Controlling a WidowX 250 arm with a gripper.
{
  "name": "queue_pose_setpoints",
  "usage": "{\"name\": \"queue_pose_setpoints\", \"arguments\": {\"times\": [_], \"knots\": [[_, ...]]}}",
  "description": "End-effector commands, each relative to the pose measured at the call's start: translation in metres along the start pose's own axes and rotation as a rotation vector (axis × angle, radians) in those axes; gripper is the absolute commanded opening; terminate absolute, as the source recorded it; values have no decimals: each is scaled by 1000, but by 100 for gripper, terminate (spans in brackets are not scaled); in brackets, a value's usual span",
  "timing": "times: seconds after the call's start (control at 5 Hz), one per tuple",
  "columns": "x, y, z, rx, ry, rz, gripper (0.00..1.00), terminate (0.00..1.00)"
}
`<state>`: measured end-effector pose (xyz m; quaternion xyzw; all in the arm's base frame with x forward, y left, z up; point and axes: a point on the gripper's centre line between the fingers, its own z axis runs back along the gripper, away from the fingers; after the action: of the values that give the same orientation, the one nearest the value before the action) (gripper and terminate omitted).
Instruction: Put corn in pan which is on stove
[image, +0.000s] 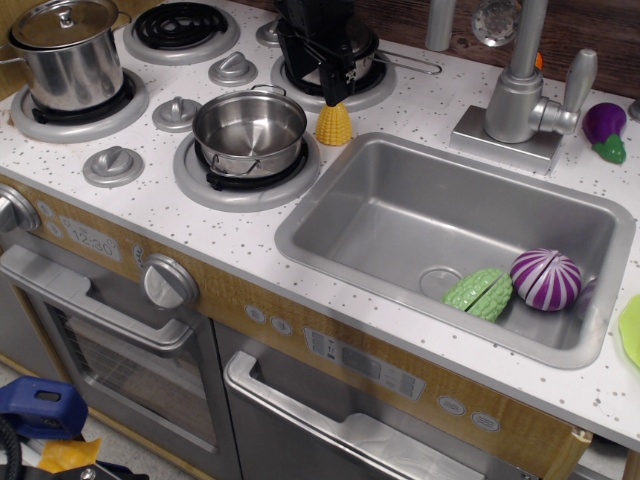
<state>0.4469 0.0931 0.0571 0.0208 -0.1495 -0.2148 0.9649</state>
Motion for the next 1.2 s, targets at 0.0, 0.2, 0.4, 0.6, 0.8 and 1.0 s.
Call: {"name": "queue_pose_setpoints", "arguments": {"times": [0.0,0.2,0.4,0.6,0.8,1.0], "knots": [[0,0,0,0,0,0,100,0],[5,4,-5,-1,-8,-12,100,0],[8,9,-12,-9,-30,-25,100,0],[9,10,-19,-16,-56,-16,100,0],[10,9,-27,-19,-80,10,100,0],[12,8,-15,-24,-63,10,0,0]]}}
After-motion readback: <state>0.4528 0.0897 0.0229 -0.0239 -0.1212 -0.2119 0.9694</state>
